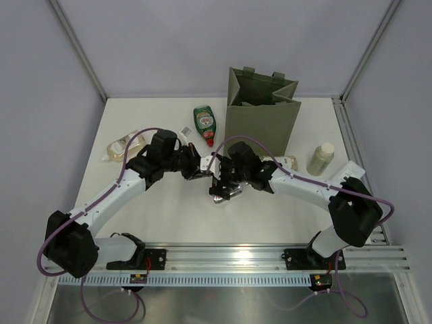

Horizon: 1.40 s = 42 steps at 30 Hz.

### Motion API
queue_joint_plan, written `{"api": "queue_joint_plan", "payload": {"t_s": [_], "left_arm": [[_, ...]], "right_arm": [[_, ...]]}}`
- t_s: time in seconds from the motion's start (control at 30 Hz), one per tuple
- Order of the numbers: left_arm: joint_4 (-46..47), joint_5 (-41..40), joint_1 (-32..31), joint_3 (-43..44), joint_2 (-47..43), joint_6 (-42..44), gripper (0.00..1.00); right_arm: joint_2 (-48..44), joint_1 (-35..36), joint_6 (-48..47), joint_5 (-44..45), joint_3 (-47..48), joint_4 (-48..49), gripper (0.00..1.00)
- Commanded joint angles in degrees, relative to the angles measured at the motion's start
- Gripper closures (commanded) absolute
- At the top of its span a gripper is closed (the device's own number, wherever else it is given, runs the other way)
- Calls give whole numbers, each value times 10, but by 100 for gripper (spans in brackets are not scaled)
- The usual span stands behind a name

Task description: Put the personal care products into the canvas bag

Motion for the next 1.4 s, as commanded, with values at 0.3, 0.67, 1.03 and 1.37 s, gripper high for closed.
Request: {"api": "queue_joint_plan", "payload": {"t_s": [0.3, 0.67, 1.03, 1.37], "left_arm": [[-210, -251, 39, 22, -112, 250, 40], [-251, -428, 39, -34, -346, 332, 1], [-250, -482, 39, -111, -509, 248, 1], [-238, -438, 39, -112, -512, 253, 1]], "right_arm": [[5, -11, -318, -95, 109, -457, 0], [131, -11, -223, 50, 126, -349, 0], [192, -5, -181, 110, 139, -339, 20], [74, -66, -28, -109, 240, -424, 100]]}}
